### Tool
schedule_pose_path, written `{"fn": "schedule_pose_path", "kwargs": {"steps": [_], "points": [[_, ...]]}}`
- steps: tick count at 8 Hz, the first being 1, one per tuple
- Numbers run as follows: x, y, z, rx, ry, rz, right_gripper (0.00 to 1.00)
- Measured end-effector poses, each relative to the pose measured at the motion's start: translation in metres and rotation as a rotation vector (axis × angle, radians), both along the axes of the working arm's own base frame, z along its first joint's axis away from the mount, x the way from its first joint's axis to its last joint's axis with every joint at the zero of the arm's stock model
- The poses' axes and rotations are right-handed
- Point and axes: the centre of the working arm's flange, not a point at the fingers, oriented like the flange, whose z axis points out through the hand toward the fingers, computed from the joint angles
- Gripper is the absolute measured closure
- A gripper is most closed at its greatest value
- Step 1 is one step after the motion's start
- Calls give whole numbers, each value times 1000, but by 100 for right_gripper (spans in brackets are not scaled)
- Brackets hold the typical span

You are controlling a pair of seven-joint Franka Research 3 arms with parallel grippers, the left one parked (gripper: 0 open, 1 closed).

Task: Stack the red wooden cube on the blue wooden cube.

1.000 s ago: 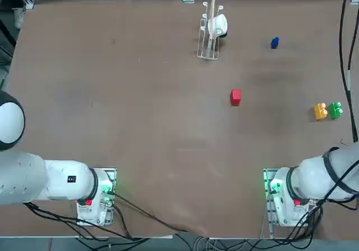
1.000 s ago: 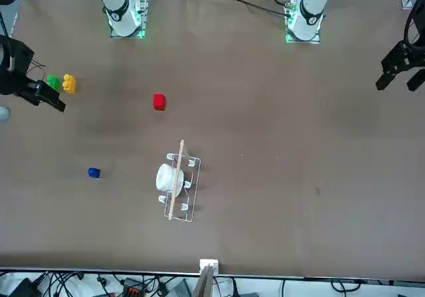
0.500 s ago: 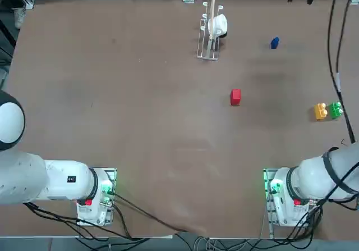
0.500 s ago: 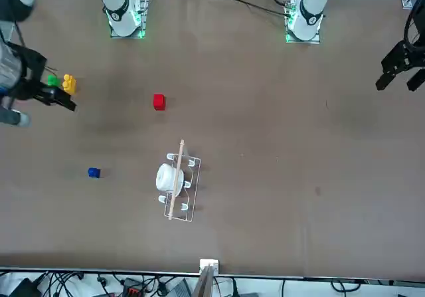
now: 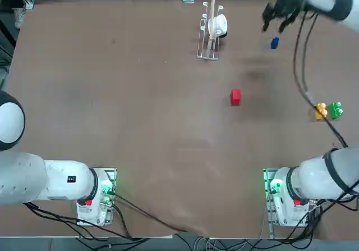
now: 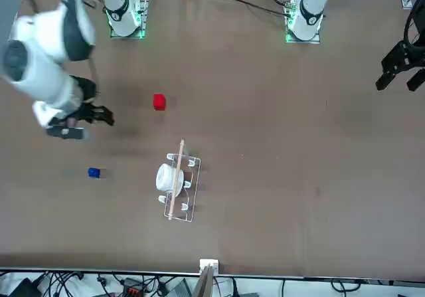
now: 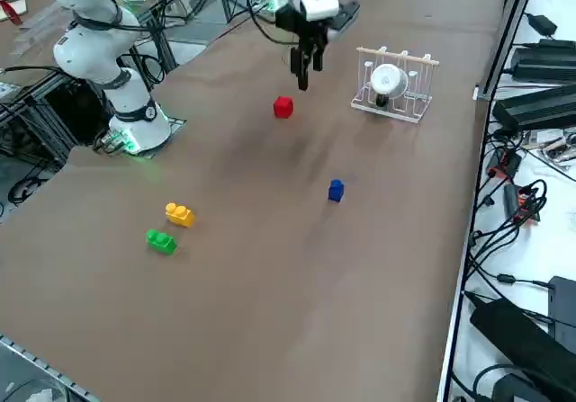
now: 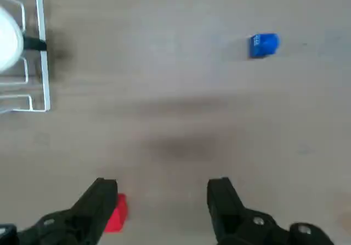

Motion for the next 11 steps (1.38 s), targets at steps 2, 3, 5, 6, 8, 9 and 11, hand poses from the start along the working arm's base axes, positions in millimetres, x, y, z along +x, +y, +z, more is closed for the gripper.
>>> {"fn": "schedule_pose_path", "kwargs": {"steps": [2,3,5,6,8,9,11], "points": [[-45,57,-58,16,-45,-29,0],[-71,84,-82,27,-58,-36,0],[-109,111,-115,45,-78,-23,0],[-117,112,-125,47,-77,-17,0],[-130,107,-147,49,-64,-17,0],[-136,106,-159,48,-49,-16,0],[-142,109,-171,49,-29,-6,0]]}}
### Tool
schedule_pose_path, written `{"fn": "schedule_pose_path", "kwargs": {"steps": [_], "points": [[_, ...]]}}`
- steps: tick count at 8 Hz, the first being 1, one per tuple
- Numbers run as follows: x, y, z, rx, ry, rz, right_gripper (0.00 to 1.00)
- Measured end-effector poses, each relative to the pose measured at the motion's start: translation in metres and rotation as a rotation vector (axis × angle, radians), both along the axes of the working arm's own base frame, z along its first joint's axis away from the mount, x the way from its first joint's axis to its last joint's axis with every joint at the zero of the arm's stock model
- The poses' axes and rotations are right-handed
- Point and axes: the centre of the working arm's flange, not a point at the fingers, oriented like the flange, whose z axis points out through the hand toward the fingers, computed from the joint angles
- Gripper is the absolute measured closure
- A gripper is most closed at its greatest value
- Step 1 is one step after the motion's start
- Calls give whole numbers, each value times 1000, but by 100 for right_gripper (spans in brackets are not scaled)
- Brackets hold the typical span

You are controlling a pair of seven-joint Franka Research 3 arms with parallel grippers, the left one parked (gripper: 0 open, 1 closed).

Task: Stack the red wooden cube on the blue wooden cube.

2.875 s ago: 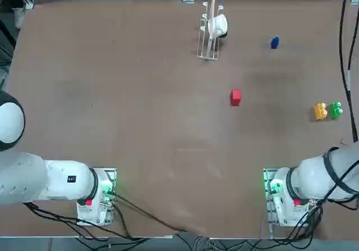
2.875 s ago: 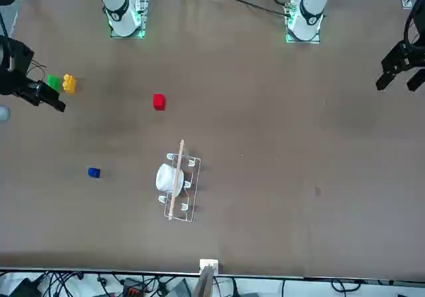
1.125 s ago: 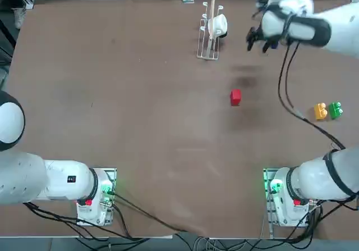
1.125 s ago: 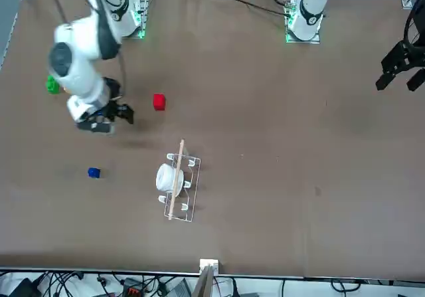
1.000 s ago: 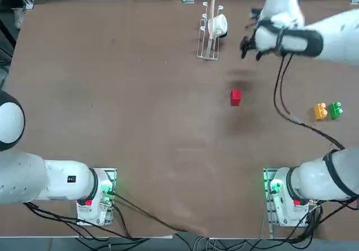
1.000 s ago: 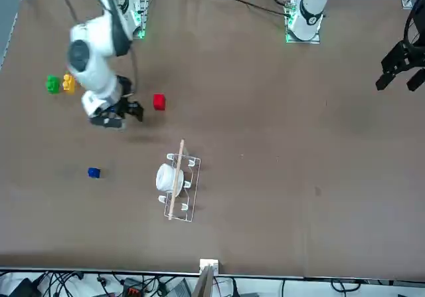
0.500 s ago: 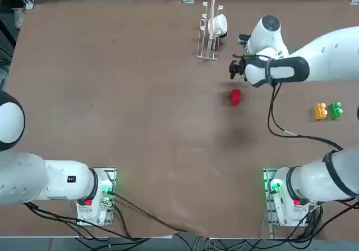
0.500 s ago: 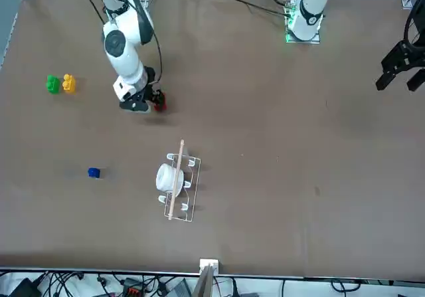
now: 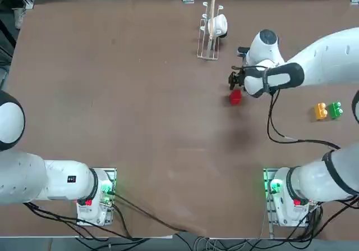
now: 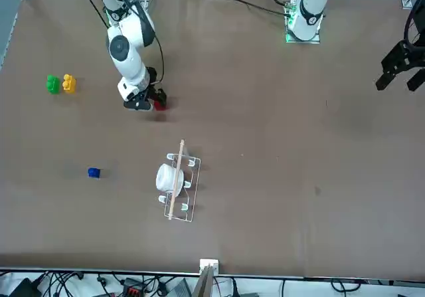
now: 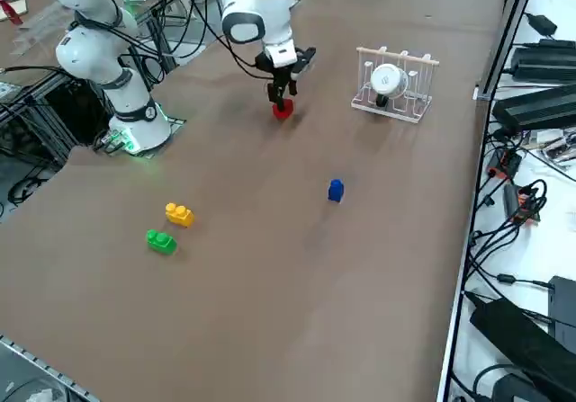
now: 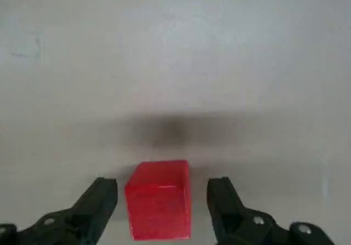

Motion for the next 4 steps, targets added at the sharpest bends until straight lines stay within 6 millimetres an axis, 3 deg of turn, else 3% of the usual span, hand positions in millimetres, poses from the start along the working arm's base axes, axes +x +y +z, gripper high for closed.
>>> {"fn": "schedule_pose_path", "kwargs": {"steps": [4], "points": [[-11,11,-9,-2,22,29,0]]}}
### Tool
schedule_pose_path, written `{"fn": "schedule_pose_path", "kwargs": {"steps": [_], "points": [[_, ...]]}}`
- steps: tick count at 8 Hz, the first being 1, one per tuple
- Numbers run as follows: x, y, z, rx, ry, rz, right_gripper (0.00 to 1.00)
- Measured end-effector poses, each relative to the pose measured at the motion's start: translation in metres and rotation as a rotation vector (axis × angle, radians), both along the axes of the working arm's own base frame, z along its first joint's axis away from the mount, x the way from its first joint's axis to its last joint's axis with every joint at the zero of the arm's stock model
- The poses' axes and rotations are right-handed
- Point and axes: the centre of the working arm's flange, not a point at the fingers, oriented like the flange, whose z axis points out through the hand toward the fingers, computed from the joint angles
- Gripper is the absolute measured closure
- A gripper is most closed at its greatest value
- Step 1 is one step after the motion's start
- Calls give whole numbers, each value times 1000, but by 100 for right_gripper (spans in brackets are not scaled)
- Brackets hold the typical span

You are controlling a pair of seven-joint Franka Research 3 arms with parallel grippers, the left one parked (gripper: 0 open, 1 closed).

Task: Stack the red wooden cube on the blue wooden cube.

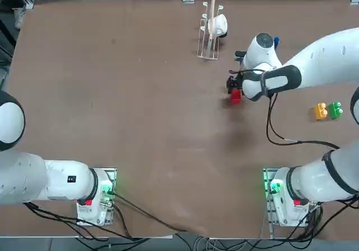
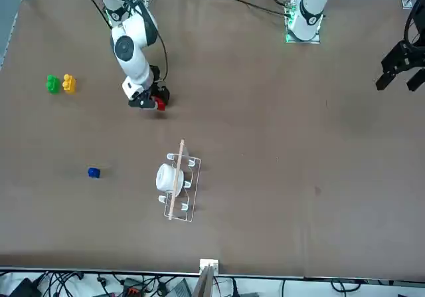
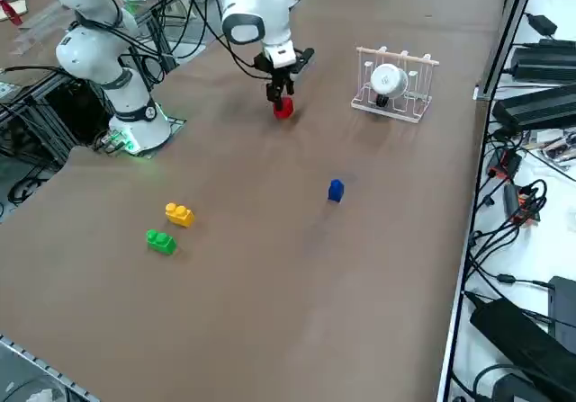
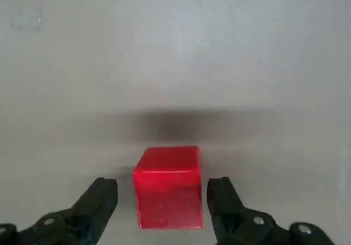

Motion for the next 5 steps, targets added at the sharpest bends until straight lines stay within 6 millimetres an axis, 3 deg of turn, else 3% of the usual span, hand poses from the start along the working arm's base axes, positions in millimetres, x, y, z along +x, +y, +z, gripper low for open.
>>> {"fn": "schedule_pose_path", "kwargs": {"steps": [5], "points": [[-8,-2,-20,-8,47,1,0]]}}
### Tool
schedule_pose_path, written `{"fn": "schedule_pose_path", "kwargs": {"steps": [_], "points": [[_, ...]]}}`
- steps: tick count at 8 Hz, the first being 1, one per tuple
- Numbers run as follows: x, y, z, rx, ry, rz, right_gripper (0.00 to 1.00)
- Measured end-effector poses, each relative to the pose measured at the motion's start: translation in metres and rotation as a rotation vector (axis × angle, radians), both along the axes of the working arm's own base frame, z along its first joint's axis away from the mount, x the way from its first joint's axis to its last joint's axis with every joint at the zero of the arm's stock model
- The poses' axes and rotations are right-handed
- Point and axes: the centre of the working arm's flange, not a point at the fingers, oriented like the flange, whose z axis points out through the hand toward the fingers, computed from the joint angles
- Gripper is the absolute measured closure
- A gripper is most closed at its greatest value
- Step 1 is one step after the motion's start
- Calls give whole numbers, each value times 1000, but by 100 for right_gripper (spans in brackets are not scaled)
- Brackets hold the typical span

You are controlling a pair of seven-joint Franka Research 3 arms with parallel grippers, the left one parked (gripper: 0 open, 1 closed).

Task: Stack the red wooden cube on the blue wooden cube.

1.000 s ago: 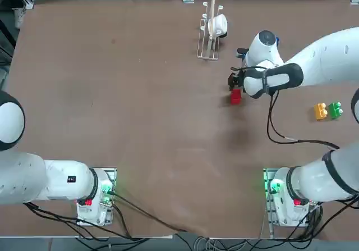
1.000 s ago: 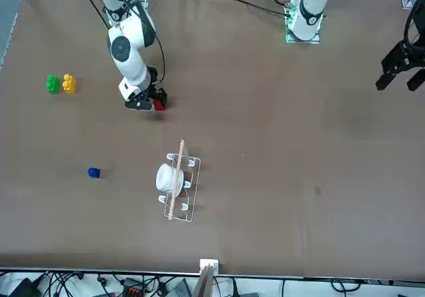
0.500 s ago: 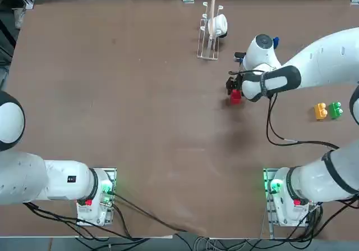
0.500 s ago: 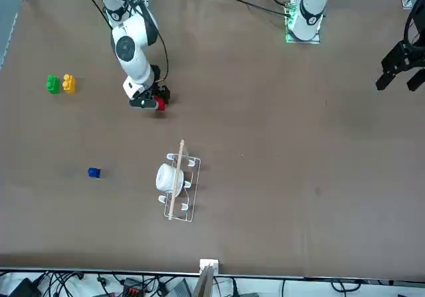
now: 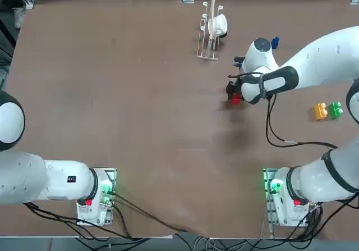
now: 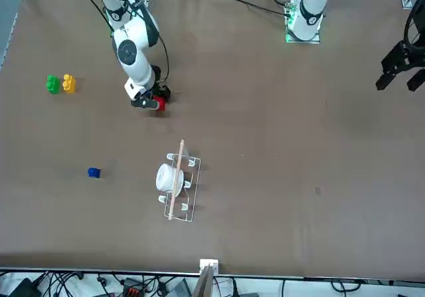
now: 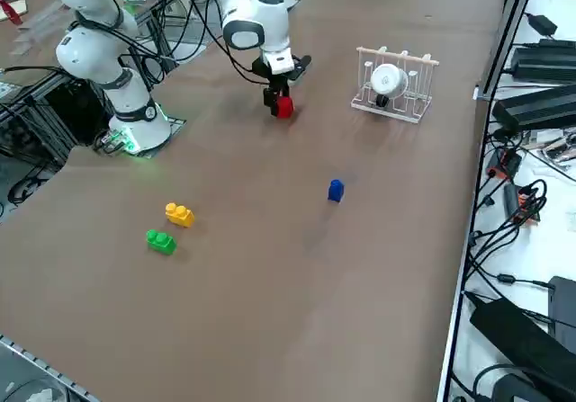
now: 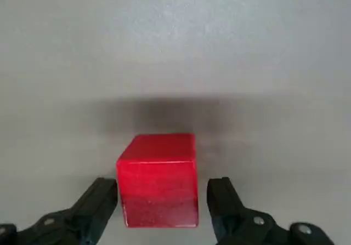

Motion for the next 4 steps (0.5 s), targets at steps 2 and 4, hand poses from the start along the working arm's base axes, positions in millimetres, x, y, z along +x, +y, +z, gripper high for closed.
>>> {"fn": "schedule_pose_path", "kwargs": {"steps": [2,4], "points": [[-1,0,-3,-1,7,0,0],[-2,0,-7,-2,17,0,4]]}}
